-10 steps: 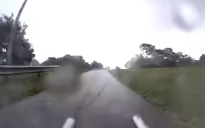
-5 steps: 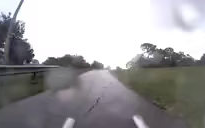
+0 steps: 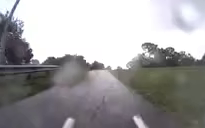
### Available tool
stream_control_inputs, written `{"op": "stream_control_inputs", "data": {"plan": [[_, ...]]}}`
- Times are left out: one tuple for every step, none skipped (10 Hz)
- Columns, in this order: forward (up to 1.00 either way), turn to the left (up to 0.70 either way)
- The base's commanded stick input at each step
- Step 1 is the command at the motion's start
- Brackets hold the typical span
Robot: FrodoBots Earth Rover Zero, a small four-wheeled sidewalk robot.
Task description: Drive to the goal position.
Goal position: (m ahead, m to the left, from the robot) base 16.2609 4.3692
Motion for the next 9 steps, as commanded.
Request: {"op": "stream_control_inputs", "data": {"plan": [[1.00, 0.00], [1.00, 0.00], [1.00, 0.00], [1.00, 0.00], [1.00, 0.00], [1.00, 0.00], [1.00, 0.00], [1.00, 0.00], [1.00, 0.00]]}}
